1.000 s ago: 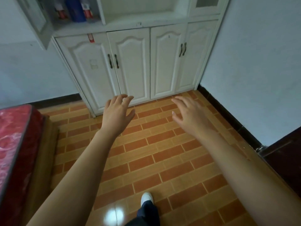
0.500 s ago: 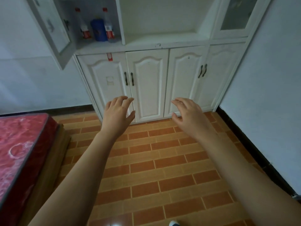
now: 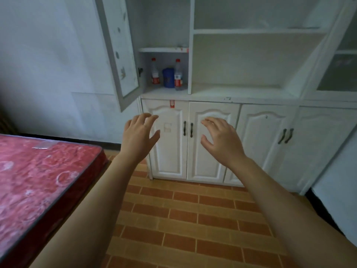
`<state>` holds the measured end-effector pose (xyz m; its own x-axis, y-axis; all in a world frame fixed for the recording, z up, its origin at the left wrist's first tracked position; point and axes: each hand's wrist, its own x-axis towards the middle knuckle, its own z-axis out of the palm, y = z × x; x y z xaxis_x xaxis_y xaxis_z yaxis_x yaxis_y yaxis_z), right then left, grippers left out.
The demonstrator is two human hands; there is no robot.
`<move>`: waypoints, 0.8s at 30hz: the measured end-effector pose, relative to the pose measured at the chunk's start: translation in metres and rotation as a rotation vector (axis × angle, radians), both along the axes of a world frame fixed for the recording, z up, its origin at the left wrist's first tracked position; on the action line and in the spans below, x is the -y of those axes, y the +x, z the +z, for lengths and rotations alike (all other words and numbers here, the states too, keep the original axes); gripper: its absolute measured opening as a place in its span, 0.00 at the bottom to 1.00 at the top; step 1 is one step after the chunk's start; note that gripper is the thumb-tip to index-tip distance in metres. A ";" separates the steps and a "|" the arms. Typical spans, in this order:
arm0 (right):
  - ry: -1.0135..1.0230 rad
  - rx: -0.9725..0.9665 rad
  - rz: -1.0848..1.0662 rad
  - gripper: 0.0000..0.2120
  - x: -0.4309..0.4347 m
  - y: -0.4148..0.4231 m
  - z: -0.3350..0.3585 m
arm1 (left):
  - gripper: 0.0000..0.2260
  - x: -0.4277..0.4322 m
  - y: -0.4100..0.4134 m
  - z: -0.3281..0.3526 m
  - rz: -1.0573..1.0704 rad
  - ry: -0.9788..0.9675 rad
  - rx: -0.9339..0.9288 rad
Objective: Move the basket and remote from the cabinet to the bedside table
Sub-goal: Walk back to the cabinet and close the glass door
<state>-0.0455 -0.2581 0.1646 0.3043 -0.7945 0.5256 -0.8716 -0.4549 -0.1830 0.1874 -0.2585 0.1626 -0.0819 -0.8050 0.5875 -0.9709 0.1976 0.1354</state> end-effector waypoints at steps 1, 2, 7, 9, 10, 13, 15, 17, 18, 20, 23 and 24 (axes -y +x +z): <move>-0.011 -0.002 0.018 0.22 0.006 0.000 0.005 | 0.20 0.002 0.001 0.004 0.021 -0.008 -0.003; -0.019 -0.004 0.035 0.21 0.012 0.000 0.009 | 0.20 0.004 0.002 0.008 0.040 -0.012 -0.005; -0.081 -0.014 0.108 0.27 0.039 0.006 0.029 | 0.20 0.016 0.007 0.017 0.102 -0.035 -0.001; -0.094 -0.010 0.123 0.27 0.050 0.010 0.035 | 0.19 0.025 0.010 0.021 0.118 -0.044 0.008; -0.102 -0.005 0.132 0.27 0.056 0.012 0.037 | 0.19 0.030 0.011 0.023 0.126 -0.049 0.014; -0.120 0.002 0.160 0.29 0.078 0.020 0.039 | 0.19 0.048 0.015 0.028 0.136 -0.063 0.016; -0.118 0.000 0.167 0.28 0.094 0.025 0.037 | 0.19 0.063 0.019 0.028 0.136 -0.071 0.017; -0.112 -0.008 0.163 0.25 0.114 0.030 0.035 | 0.19 0.081 0.025 0.027 0.140 -0.074 0.024; -0.108 -0.015 0.162 0.24 0.125 0.034 0.034 | 0.19 0.090 0.029 0.025 0.142 -0.074 0.024; -0.102 -0.029 0.160 0.24 0.149 0.042 0.031 | 0.20 0.112 0.037 0.022 0.143 -0.077 0.013; -0.093 -0.044 0.162 0.24 0.188 0.059 0.029 | 0.19 0.147 0.055 0.017 0.153 -0.083 -0.007; -0.088 -0.053 0.167 0.24 0.202 0.065 0.030 | 0.19 0.159 0.062 0.015 0.157 -0.082 -0.016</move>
<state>0.0199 -0.4598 0.1942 0.4566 -0.6827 0.5705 -0.7902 -0.6058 -0.0924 0.2492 -0.4178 0.1780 0.0511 -0.7565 0.6520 -0.9886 0.0543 0.1405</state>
